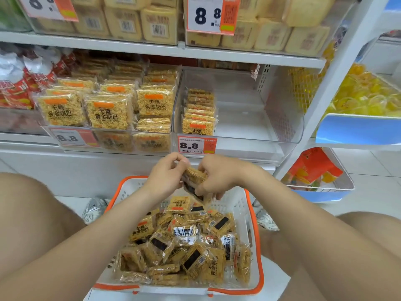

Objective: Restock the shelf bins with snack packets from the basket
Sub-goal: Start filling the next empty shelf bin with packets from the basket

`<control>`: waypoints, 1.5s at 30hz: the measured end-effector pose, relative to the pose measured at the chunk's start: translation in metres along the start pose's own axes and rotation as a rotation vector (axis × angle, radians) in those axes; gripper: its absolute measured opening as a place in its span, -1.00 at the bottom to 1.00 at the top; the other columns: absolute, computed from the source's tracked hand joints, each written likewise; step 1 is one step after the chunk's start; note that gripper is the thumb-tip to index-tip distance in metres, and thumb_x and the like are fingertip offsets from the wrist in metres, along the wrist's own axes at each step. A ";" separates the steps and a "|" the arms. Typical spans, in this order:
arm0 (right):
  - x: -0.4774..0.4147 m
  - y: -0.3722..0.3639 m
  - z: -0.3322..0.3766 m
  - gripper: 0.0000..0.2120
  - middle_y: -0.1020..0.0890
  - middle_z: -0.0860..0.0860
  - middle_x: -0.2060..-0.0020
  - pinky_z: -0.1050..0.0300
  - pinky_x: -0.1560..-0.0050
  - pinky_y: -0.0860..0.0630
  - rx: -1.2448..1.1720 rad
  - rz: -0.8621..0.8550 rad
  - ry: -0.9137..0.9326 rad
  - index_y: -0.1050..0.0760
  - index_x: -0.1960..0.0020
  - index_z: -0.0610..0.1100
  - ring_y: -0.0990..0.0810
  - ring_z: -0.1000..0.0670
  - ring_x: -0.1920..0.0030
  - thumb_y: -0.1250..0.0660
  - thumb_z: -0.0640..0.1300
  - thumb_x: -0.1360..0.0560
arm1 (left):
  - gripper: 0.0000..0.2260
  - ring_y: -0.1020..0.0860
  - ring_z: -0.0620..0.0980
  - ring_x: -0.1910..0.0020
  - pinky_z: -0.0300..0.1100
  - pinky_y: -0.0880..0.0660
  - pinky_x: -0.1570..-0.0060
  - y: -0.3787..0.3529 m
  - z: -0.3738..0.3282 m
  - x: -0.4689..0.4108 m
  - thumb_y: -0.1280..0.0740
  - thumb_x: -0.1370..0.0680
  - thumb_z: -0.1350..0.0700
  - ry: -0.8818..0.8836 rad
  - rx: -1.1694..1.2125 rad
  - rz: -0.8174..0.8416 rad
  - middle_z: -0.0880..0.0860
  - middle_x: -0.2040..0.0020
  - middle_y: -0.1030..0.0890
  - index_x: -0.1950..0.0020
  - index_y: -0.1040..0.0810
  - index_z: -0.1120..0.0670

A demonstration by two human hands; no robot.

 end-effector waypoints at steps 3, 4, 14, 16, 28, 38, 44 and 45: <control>0.009 0.008 0.005 -0.76 -0.73 -0.25 0.20 -0.19 0.13 -0.73 -0.381 -0.143 -0.076 -0.59 -0.05 -0.36 -0.76 -0.21 0.30 -0.41 -0.18 -0.50 | -0.87 -0.63 0.05 -0.06 0.11 -0.62 -0.06 0.008 -0.018 0.010 -0.22 -0.72 0.07 -0.117 -0.091 -0.152 0.01 -0.10 -0.61 -0.15 -0.56 -0.09; 0.011 0.011 0.006 -0.74 -0.73 -0.24 0.21 -0.18 0.13 -0.73 -0.465 -0.191 -0.100 -0.58 -0.06 -0.36 -0.75 -0.22 0.30 -0.40 -0.17 -0.50 | -0.83 -0.60 0.00 -0.06 0.04 -0.58 -0.05 0.009 -0.025 0.014 -0.23 -0.69 0.13 -0.156 -0.172 -0.136 -0.04 -0.14 -0.57 -0.18 -0.54 -0.11; 0.027 0.034 0.015 -0.67 -0.76 -0.21 0.14 -0.13 0.03 -0.73 -0.725 -0.220 -0.084 -0.59 -0.13 -0.29 -0.78 -0.17 0.16 -0.32 -0.02 -0.57 | -0.80 -0.66 0.10 -0.10 0.15 -0.62 -0.18 0.011 -0.049 0.022 -0.29 -0.67 0.10 -0.181 -0.045 0.182 0.08 -0.12 -0.68 -0.26 -0.59 -0.06; 0.030 0.042 0.013 -0.76 -0.75 -0.18 0.12 -0.11 0.11 -0.74 -0.627 -0.292 -0.078 -0.57 -0.16 -0.27 -0.78 -0.15 0.22 -0.33 -0.15 -0.56 | -0.77 -0.70 0.15 -0.10 0.17 -0.65 -0.15 0.016 -0.051 0.016 -0.22 -0.69 0.18 -0.099 0.145 0.098 0.16 -0.10 -0.71 -0.17 -0.67 0.05; 0.024 0.076 0.020 -0.73 -0.68 0.02 -0.08 0.09 -0.12 -0.47 -0.110 -0.663 0.108 -0.65 -0.23 0.02 -0.59 -0.04 -0.19 -0.44 0.08 -0.58 | -0.64 -0.42 0.01 0.20 -0.01 -0.40 0.09 0.025 -0.076 -0.004 -0.20 -0.58 0.25 -0.077 0.317 -0.023 -0.09 0.34 -0.51 0.36 -0.57 -0.03; 0.017 0.118 0.001 -0.74 -0.65 -0.09 -0.22 -0.01 -0.21 -0.48 -0.076 -0.966 0.035 -0.59 -0.33 -0.07 -0.57 -0.15 -0.26 -0.36 -0.12 -0.65 | -0.68 -0.51 -0.02 0.00 0.00 -0.47 -0.15 0.042 -0.084 -0.009 -0.28 -0.61 0.26 -0.423 -0.558 -0.322 -0.02 -0.27 -0.28 -0.31 -0.48 -0.03; -0.032 0.099 -0.007 -0.73 -0.66 -0.16 -0.17 0.00 -0.13 -0.55 0.080 -0.699 -0.084 -0.68 -0.21 -0.06 -0.63 -0.19 -0.20 -0.53 -0.13 -0.52 | -0.63 -0.47 0.12 -0.25 0.12 -0.42 -0.19 0.038 -0.074 -0.012 -0.31 -0.62 0.19 -0.398 -0.921 -0.276 0.03 -0.25 -0.44 -0.42 -0.52 -0.04; -0.040 0.097 -0.006 -0.75 -0.68 -0.15 -0.14 0.03 -0.07 -0.55 0.081 -0.672 -0.095 -0.70 -0.17 -0.07 -0.65 -0.19 -0.16 -0.54 -0.16 -0.50 | -0.61 -0.46 0.12 -0.26 0.11 -0.41 -0.19 0.038 -0.074 -0.013 -0.30 -0.62 0.19 -0.409 -0.946 -0.283 0.03 -0.25 -0.45 -0.43 -0.52 -0.04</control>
Point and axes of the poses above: each hand's wrist, its own x-axis away from the middle knuckle, its own y-axis out of the back of the hand, z = x × y, the point moved 4 cm from there along -x, towards the middle knuckle
